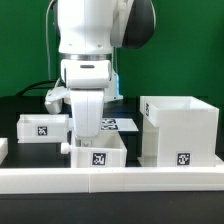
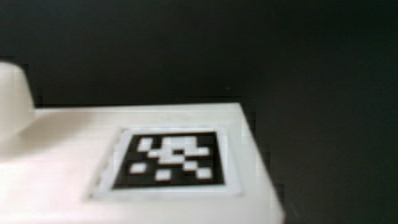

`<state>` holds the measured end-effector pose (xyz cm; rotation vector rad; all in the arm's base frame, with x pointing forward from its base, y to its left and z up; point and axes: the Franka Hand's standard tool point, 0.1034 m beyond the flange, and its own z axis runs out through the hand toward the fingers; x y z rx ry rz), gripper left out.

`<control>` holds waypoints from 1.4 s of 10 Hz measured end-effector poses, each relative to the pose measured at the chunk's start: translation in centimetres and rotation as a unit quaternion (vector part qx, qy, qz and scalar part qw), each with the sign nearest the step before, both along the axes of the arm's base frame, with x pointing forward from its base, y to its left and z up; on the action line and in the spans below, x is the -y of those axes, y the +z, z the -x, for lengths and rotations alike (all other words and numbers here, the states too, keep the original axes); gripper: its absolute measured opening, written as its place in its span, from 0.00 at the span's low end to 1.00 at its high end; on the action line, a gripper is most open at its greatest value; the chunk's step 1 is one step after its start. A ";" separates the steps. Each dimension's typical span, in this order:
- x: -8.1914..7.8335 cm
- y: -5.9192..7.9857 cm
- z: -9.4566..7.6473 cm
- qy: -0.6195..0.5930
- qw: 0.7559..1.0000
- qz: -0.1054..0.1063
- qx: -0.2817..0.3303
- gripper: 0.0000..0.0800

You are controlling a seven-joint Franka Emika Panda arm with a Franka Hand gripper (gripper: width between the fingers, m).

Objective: Assemble drawer

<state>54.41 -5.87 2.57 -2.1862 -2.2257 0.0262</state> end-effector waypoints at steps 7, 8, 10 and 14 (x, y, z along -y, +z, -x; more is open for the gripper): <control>-3.4 -0.6 -0.1 -0.019 1.000 -0.008 0.001 0.05; -3.9 -0.6 -0.2 -0.023 1.000 -0.009 0.001 0.05; -4.2 -0.6 -0.4 -0.031 0.999 -0.010 0.014 0.05; -4.4 -0.9 0.0 -0.030 0.999 -0.011 0.009 0.05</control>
Offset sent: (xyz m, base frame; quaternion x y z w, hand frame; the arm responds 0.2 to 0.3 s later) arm 0.0096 0.0217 0.0027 0.0152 -0.0027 -0.0029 0.9999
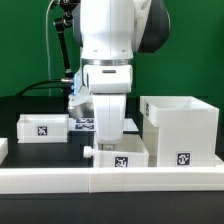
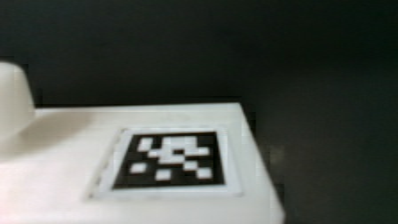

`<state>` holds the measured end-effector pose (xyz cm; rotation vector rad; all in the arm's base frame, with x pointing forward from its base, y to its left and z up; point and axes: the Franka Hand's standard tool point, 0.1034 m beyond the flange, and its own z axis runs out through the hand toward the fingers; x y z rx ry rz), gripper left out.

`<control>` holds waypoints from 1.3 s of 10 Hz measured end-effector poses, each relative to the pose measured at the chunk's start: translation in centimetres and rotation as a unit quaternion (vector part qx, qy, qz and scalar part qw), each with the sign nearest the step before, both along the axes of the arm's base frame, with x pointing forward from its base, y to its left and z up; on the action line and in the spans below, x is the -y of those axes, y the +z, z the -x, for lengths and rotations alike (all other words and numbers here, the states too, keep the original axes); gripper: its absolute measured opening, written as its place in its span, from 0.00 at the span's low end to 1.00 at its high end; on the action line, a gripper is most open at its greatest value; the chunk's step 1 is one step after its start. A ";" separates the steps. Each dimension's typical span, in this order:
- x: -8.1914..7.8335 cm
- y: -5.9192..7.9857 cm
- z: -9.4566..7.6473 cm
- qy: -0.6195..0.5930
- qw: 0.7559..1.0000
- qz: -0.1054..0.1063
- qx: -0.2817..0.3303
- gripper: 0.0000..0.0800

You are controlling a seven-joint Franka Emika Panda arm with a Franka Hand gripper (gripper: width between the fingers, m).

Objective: Assemble drawer

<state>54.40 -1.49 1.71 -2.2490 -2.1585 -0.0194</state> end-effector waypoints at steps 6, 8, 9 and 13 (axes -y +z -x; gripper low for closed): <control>-0.8 -0.1 0.2 0.007 1.000 -0.003 -0.004 0.05; -0.8 -0.3 0.3 0.006 1.000 -0.004 0.006 0.05; -0.8 -0.3 0.4 0.005 1.000 -0.004 0.005 0.05; -1.4 -0.5 0.6 0.001 1.000 -0.006 0.001 0.05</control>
Offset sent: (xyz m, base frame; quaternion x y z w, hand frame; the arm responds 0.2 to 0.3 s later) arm 0.0006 0.0144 -0.0002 0.0078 -0.0014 -0.0642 0.9979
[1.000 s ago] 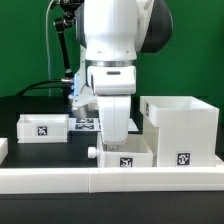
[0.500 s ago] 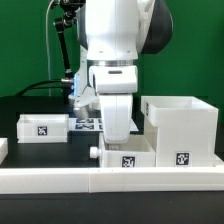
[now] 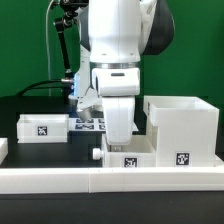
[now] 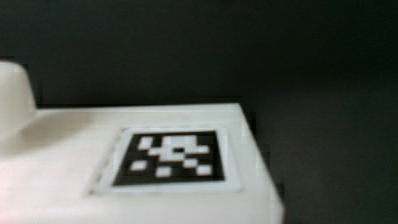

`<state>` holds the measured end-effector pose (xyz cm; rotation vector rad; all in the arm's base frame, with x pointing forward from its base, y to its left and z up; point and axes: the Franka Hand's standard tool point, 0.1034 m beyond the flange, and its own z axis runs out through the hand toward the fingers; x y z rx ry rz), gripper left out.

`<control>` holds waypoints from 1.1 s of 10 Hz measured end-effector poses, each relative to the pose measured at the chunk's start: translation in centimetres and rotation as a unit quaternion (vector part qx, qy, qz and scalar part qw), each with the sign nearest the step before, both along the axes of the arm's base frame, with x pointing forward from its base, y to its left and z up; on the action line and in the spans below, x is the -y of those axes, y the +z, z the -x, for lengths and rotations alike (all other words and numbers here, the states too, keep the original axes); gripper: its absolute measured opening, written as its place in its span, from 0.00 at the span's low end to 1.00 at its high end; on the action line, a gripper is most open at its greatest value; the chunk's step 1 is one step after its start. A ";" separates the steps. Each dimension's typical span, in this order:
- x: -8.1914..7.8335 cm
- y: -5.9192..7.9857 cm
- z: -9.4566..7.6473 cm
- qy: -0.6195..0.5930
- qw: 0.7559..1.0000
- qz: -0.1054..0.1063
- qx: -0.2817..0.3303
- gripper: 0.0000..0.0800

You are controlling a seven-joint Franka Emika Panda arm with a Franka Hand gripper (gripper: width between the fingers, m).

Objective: Assemble drawer

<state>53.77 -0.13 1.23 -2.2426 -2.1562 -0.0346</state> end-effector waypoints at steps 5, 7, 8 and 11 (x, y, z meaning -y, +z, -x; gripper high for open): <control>0.0 0.1 -0.2 -0.016 1.000 0.000 0.001 0.05; 0.1 0.1 -0.1 -0.017 1.000 0.000 0.001 0.05; 0.1 0.1 -0.1 -0.017 1.000 0.000 0.000 0.05; 0.0 0.5 -0.4 -0.015 1.000 0.001 -0.004 0.05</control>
Offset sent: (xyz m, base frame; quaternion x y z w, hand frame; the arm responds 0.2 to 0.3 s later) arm 0.0109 0.0130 0.0005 -0.0062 0.0007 0.0095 0.9999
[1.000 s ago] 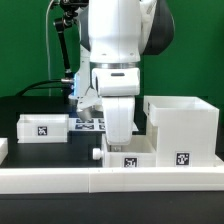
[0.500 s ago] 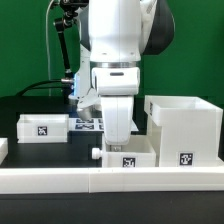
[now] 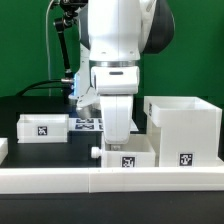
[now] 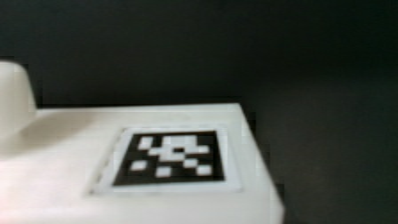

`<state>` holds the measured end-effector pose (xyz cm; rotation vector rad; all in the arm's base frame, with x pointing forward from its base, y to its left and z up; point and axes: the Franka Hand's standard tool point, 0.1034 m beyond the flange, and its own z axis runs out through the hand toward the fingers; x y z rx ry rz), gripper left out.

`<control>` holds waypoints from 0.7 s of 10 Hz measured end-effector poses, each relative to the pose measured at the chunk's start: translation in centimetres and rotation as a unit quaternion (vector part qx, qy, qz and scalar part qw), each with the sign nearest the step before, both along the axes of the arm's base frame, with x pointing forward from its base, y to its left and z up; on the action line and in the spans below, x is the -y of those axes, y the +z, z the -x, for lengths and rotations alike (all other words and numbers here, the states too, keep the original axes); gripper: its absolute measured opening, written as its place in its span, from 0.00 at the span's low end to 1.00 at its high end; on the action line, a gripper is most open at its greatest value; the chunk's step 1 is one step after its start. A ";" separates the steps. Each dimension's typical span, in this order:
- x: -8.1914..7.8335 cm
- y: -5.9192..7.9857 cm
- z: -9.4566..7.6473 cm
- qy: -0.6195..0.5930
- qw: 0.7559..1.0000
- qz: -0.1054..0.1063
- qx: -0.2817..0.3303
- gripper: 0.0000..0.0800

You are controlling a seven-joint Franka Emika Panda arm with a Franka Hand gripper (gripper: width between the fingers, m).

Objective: Assemble drawer

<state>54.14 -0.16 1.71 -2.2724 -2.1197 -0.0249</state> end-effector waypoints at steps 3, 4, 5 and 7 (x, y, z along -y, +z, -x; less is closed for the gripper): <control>-0.5 0.2 -0.6 0.002 1.000 -0.001 0.002 0.05; -0.5 0.1 -0.5 0.002 1.000 -0.001 0.003 0.05; -0.5 0.1 -0.5 0.001 1.000 -0.001 0.003 0.05; -0.4 0.1 -0.5 0.001 1.000 -0.001 0.002 0.05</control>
Offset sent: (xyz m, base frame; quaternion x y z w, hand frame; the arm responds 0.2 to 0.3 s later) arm 0.0030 0.0115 -0.0048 -0.0202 0.0110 -0.0264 0.9994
